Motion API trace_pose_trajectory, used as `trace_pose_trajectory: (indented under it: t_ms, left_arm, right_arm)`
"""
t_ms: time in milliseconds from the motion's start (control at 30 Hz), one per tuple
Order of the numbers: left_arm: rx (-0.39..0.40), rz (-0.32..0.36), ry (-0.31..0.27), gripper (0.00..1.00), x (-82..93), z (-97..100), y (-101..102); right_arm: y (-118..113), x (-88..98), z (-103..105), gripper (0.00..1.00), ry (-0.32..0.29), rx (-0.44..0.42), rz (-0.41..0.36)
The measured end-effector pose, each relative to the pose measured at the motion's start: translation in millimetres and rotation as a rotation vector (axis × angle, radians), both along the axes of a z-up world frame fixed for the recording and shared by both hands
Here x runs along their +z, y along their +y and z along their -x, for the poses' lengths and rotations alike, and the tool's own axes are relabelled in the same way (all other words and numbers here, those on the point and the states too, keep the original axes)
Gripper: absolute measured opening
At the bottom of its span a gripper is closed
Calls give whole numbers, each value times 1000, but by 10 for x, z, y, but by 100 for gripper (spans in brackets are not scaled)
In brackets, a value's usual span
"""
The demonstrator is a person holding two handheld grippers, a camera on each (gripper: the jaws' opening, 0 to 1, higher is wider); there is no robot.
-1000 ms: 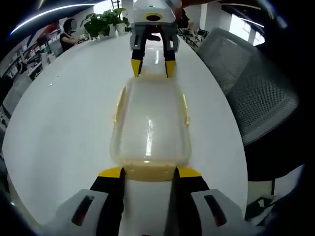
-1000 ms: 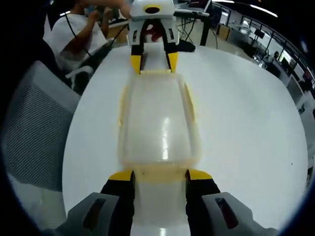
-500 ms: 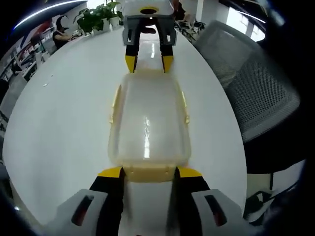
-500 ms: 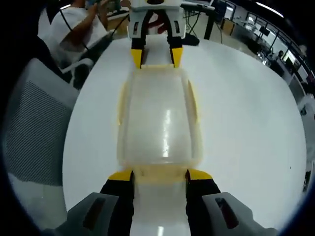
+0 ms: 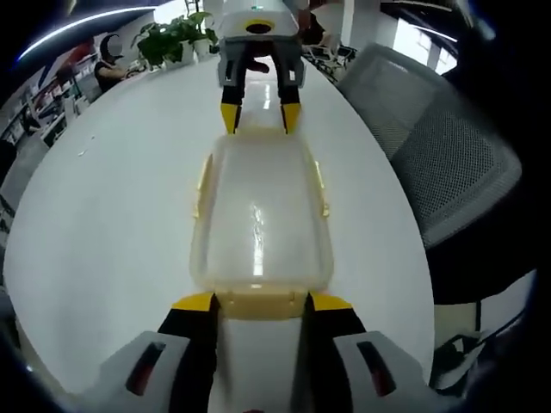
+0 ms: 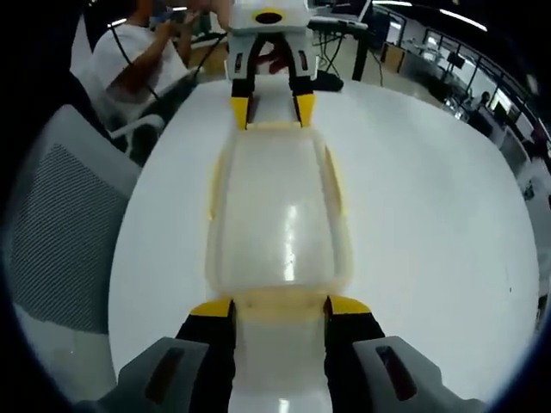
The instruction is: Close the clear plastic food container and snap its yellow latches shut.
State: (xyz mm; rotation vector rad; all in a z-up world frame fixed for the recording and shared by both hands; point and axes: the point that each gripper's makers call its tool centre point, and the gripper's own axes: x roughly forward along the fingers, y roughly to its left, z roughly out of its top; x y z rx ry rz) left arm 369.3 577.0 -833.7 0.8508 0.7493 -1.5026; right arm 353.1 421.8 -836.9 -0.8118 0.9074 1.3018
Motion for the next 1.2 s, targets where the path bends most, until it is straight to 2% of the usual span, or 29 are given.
trace_pose_trajectory:
  t_ms: [200, 400, 533, 900, 1200]
  left_arm:
    - [15, 1, 5, 39, 9, -16, 9]
    - [-14, -13, -12, 39, 19, 4, 15]
    - [-3, -13, -19, 39, 21, -10, 35]
    - [3, 13, -30, 38, 140, 26, 40]
    - [6, 27, -8, 39, 241, 71, 9]
  right_arm:
    - [-23, 9, -20, 39, -16, -6, 16]
    - [-7, 12, 31, 39, -12, -8, 39]
    - [6, 93, 10, 39, -13, -6, 17]
    - [11, 191, 49, 39, -22, 6, 21]
    - [-14, 321, 78, 39, -19, 23, 41]
